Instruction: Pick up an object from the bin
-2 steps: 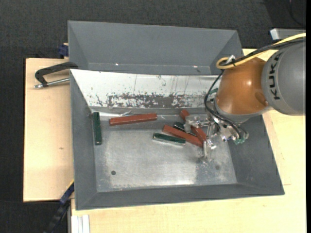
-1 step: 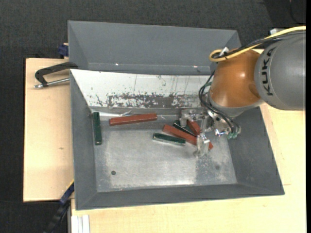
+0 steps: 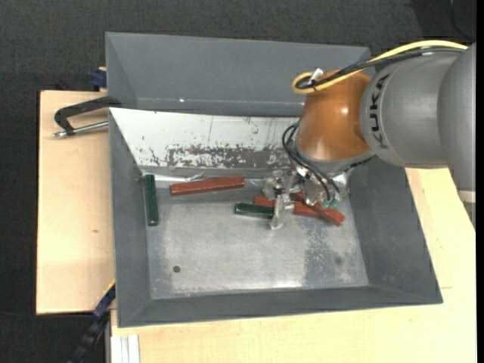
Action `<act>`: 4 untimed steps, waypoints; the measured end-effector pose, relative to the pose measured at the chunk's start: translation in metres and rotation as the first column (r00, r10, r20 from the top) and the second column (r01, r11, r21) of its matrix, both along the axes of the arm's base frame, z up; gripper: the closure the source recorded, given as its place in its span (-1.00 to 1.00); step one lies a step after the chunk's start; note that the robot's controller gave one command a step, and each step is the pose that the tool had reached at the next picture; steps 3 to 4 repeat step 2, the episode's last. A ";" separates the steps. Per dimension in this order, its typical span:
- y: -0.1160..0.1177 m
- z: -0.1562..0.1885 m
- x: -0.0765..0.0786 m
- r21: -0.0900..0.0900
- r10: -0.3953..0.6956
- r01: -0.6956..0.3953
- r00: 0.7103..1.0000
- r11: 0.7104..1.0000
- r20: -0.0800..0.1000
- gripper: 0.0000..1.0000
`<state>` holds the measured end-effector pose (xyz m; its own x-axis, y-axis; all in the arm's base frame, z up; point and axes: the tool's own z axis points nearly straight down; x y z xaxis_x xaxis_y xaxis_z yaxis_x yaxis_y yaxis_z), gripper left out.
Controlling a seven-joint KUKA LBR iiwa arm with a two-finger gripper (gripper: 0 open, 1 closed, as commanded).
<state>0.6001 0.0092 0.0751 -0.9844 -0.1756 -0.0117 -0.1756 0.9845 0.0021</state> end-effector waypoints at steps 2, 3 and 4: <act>0.016 0.148 -0.021 -0.002 -0.006 0.006 1.000 1.000 -0.003 1.00; 0.016 0.148 -0.021 -0.002 -0.006 0.006 1.000 1.000 -0.003 1.00; 0.016 0.148 -0.021 -0.002 -0.006 0.006 1.000 1.000 -0.003 1.00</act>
Offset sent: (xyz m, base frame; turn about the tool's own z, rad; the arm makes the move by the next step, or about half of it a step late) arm -0.0231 0.0149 0.1458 0.0070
